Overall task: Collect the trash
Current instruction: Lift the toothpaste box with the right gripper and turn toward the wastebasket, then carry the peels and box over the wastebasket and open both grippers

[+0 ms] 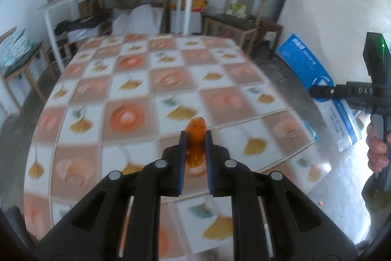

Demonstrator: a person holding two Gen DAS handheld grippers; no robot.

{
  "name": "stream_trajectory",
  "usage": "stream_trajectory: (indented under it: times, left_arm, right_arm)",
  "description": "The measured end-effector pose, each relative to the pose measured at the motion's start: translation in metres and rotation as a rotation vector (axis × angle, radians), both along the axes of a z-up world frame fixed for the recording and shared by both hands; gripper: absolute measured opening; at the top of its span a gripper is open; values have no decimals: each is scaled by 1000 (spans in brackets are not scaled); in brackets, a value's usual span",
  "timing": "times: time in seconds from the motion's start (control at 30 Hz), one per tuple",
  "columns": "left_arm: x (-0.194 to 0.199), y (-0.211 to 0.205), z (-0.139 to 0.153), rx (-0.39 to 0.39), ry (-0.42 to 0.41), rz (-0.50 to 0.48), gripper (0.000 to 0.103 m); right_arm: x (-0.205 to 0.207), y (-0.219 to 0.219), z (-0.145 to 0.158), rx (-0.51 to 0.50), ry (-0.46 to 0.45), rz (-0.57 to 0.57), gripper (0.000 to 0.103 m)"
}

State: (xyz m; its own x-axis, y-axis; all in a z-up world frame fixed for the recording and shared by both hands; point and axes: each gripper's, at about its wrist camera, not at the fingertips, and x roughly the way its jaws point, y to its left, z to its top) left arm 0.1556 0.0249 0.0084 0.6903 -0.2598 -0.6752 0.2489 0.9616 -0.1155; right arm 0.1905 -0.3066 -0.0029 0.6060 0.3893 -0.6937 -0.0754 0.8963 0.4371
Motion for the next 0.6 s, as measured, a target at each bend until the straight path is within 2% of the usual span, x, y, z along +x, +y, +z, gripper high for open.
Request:
stream_trajectory:
  times: [0.13,0.27,0.43,0.6]
  left_arm:
    - [13,-42,20,-31,-16,-116,13]
    - [30,-102,34,-78,17,-283,13]
    - [52,-187,33,-96,102,-457,13]
    - [74,-281,1,-82,259,-596,13]
  right_arm:
    - [-29,-82,20,-2,-67,-201,34]
    - [-62,-151,17,0,-74,-371,34]
    - [-100,-221,-27,54,-4,-530,35]
    - [-112,-250,-92,149,107,-580,35]
